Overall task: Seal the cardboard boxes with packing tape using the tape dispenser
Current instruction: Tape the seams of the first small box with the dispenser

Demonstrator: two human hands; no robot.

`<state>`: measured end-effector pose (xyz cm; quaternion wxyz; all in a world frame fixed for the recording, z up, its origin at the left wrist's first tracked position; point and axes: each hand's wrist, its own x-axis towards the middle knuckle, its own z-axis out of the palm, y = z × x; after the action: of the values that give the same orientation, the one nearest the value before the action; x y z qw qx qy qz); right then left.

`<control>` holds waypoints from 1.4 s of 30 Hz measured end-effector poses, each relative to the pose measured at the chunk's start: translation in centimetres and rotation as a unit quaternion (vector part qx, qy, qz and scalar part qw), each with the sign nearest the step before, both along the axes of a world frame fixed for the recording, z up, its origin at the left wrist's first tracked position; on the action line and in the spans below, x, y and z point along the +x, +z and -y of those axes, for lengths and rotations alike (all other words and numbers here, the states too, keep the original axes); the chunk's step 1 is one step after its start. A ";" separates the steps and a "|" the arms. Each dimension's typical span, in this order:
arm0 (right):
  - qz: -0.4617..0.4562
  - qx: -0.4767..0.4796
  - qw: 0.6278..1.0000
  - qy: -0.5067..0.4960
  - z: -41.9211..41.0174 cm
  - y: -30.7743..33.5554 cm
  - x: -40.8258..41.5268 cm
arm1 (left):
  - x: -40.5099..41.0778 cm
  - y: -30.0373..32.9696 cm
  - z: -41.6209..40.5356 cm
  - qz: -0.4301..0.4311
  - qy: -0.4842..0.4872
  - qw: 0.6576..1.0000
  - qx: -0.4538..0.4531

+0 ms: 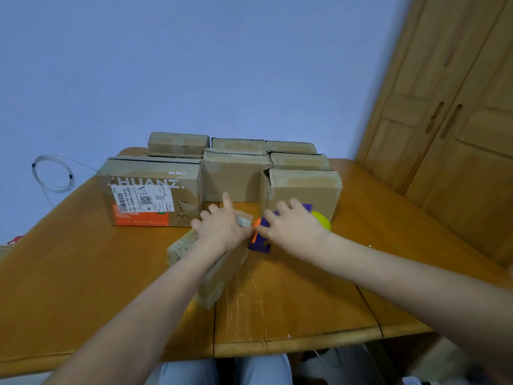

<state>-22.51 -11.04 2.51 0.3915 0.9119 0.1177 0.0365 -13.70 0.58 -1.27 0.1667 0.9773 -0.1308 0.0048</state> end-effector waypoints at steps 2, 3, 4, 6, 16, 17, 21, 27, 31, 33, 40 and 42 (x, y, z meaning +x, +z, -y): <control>-0.058 -0.036 0.998 -0.014 -1.3 -1.9 0.1 | -0.1 -0.2 -0.3 -0.003 -0.007 1.000 -0.006; -0.067 -0.019 0.997 -0.039 -1.5 -2.8 0.2 | -0.2 -0.3 -0.5 -0.004 -0.010 1.000 -0.010; -0.058 0.008 0.996 -0.064 -1.3 -3.2 0.6 | 0.1 -0.3 -0.8 -0.003 -0.014 1.000 -0.016; -0.019 0.055 0.994 -0.090 -0.1 -2.4 0.9 | 0.5 0.1 -1.2 -0.005 -0.027 0.999 -0.029; -0.018 0.575 0.790 -0.211 10.3 -5.4 1.0 | 1.4 -0.3 -3.0 0.019 -0.163 0.986 0.003; -0.022 0.604 0.764 -0.226 10.6 -6.0 1.1 | 1.6 -0.2 -3.3 0.018 -0.187 0.982 0.008; -0.032 0.626 0.737 -0.255 10.9 -7.6 1.3 | 1.9 0.7 -4.2 0.007 -0.259 0.964 0.057; 0.044 0.482 0.850 -0.206 8.0 -5.9 1.4 | 1.8 2.0 -4.4 -0.028 -0.298 0.950 0.088; 0.128 0.687 0.715 0.020 2.5 -5.1 0.8 | 1.7 0.7 -4.5 -0.011 -0.281 0.958 0.049; 0.130 0.735 0.662 0.069 0.6 -6.5 1.3 | 1.6 0.3 -4.7 -0.003 -0.274 0.961 0.022; 0.210 0.765 0.597 0.124 -1.4 -12.7 3.4 | 1.6 -0.1 -5.2 -0.010 -0.280 0.960 0.009; 0.219 0.758 0.599 0.138 -1.0 -13.1 3.7 | 1.6 -0.1 -5.2 -0.010 -0.283 0.959 0.005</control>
<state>-18.83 -10.01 -10.58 -0.4363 0.8185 0.0826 0.3645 -12.11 5.77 -1.33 0.1577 0.9010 -0.4006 -0.0530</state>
